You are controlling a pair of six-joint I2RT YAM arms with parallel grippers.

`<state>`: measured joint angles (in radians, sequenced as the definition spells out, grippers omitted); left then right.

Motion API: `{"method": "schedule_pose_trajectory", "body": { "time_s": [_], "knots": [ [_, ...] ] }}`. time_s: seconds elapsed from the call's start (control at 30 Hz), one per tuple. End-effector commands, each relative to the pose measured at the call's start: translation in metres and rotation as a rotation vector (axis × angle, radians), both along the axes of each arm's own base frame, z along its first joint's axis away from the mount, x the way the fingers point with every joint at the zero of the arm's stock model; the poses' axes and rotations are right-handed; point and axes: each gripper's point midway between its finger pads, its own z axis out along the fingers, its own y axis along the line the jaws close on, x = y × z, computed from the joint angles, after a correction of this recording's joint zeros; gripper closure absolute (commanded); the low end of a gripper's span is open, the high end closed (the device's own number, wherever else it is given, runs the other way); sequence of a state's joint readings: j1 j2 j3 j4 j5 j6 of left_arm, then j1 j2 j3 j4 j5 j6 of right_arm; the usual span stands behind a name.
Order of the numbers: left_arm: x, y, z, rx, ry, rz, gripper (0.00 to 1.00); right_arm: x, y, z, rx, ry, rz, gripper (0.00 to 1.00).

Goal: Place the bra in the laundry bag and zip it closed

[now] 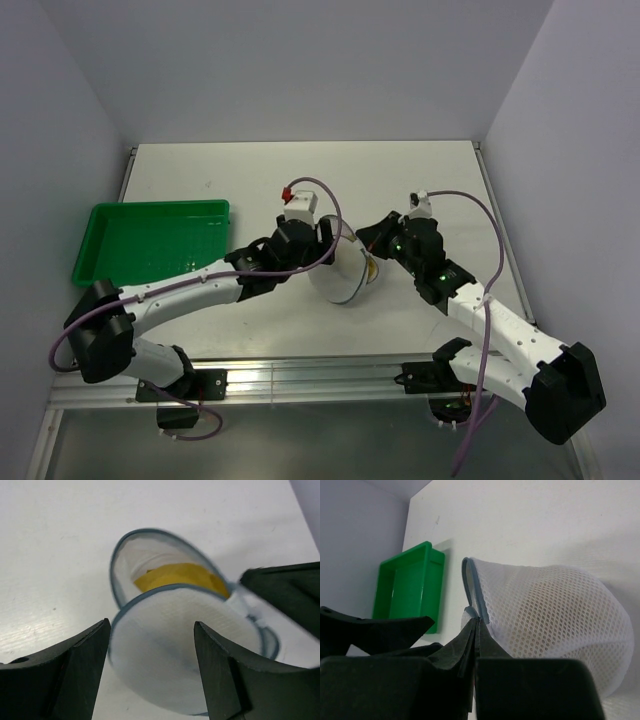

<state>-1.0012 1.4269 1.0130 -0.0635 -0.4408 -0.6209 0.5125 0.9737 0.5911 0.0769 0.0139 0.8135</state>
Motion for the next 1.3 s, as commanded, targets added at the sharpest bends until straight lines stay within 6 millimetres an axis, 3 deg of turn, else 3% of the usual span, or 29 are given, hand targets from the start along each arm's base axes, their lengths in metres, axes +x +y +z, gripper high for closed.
{"method": "schedule_pose_trajectory", "body": {
  "time_s": [0.0, 0.1, 0.13, 0.23, 0.27, 0.33, 0.37, 0.4, 0.47, 0.5, 0.67, 0.77, 0.8, 0.87, 1.03, 1.2, 1.27],
  "knots": [
    [-0.016, 0.016, -0.004, -0.047, 0.036, -0.041, 0.26, 0.003, -0.007, 0.012, 0.031, -0.057, -0.017, 1.0],
    [-0.048, 0.015, -0.004, -0.213, 0.112, -0.107, 0.3, 0.003, -0.009, 0.008, 0.054, -0.051, -0.035, 1.0],
    [-0.052, 0.008, 0.011, -0.295, 0.084, -0.135, 0.32, 0.002, -0.008, 0.002, 0.062, -0.038, -0.034, 1.0],
    [-0.075, -0.008, 0.03, -0.342, 0.067, -0.187, 0.38, 0.0, -0.006, -0.001, 0.107, -0.024, -0.041, 1.0],
    [-0.076, -0.017, 0.049, -0.363, 0.047, -0.199, 0.39, -0.002, -0.006, 0.003, 0.123, -0.031, -0.041, 1.0],
    [-0.083, -0.034, 0.049, -0.336, 0.044, -0.215, 0.39, -0.007, -0.006, 0.001, 0.137, -0.021, -0.049, 1.0],
    [-0.082, -0.042, 0.059, -0.361, 0.049, -0.211, 0.39, -0.01, -0.006, 0.005, 0.149, -0.027, -0.048, 1.0],
    [-0.08, -0.049, 0.046, -0.343, 0.075, -0.199, 0.39, -0.013, -0.006, 0.004, 0.158, -0.024, -0.045, 1.0],
    [-0.079, -0.063, 0.047, -0.386, 0.09, -0.207, 0.41, -0.019, -0.005, 0.007, 0.175, -0.022, -0.034, 1.0],
    [-0.076, -0.069, 0.035, -0.37, 0.108, -0.195, 0.42, -0.02, -0.006, 0.006, 0.177, -0.02, -0.035, 1.0],
    [-0.056, -0.077, 0.034, -0.371, 0.071, -0.113, 0.44, -0.031, 0.001, 0.013, 0.21, -0.018, 0.027, 1.0],
    [-0.049, -0.082, 0.042, -0.377, 0.03, -0.109, 0.53, -0.033, 0.003, 0.017, 0.209, -0.021, 0.042, 1.0],
    [-0.047, -0.084, 0.035, -0.344, 0.033, -0.108, 0.53, -0.033, 0.003, 0.018, 0.205, -0.025, 0.045, 1.0],
    [-0.044, -0.09, 0.041, -0.327, 0.019, -0.12, 0.51, -0.033, 0.003, 0.02, 0.207, -0.027, 0.048, 1.0],
    [-0.033, -0.09, 0.022, -0.257, 0.024, -0.077, 0.39, -0.036, 0.008, 0.026, 0.226, -0.031, 0.079, 1.0],
    [-0.022, -0.082, 0.01, -0.205, 0.005, -0.012, 0.46, -0.037, 0.007, 0.03, 0.239, -0.038, 0.076, 1.0],
    [-0.02, -0.079, 0.009, -0.196, -0.006, 0.005, 0.45, -0.037, 0.008, 0.03, 0.245, -0.036, 0.077, 1.0]
  ]
}}
